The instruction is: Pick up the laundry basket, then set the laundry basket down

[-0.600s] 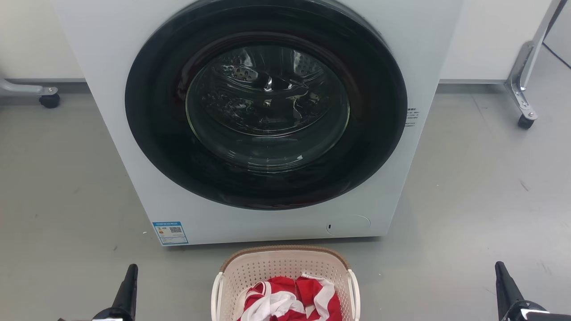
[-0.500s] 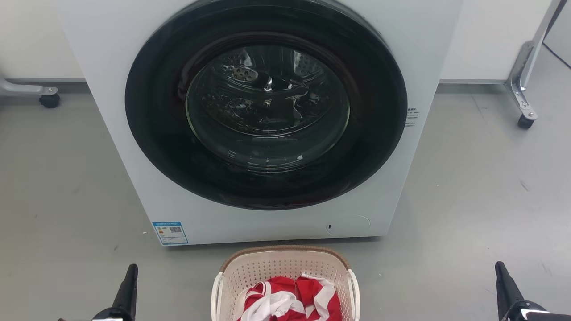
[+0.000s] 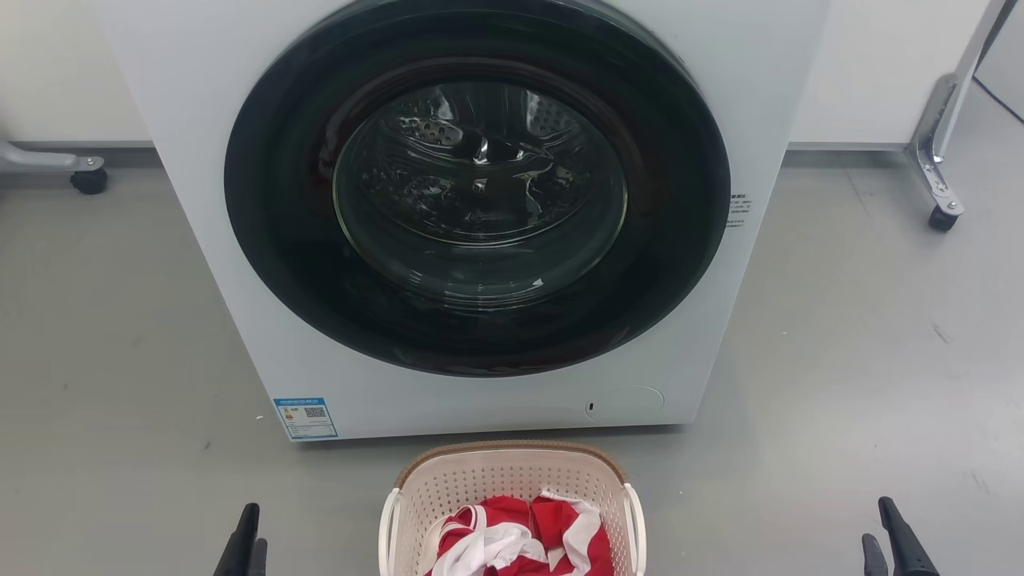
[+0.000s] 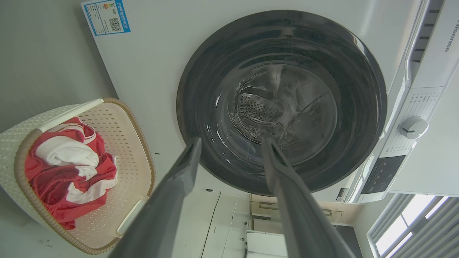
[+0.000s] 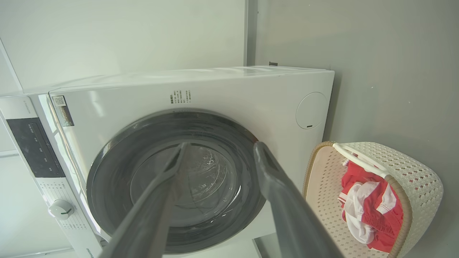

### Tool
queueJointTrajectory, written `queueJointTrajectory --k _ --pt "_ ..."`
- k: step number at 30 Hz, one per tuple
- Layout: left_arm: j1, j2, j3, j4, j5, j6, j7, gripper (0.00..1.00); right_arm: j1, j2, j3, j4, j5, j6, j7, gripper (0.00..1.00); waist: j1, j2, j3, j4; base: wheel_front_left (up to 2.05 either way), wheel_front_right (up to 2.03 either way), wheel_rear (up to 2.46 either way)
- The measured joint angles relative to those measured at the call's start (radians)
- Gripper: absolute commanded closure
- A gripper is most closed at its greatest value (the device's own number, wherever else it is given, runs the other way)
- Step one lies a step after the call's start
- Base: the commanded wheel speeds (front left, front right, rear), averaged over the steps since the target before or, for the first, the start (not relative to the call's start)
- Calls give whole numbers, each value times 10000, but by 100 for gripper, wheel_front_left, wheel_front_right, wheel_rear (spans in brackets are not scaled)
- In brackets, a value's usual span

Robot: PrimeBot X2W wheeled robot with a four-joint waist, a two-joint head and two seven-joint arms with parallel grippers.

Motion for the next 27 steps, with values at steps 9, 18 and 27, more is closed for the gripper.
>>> queueJointTrajectory --k 9,18,27 --pt "-1 2 -322 -92 332 4 -270 0 -10 -2 364 -10 -134 0 -267 0 0 0 8 11 0 0 0" --pt "-3 8 -568 -351 1246 253 -617 0 -11 -10 625 -90 -872 -198 -614 0 0 0 23 23 0 0 0" --pt "-17 35 -1009 -629 2788 562 -924 0 -15 -17 1072 -267 -2169 -543 -947 0 0 0 54 33 0 0 0"
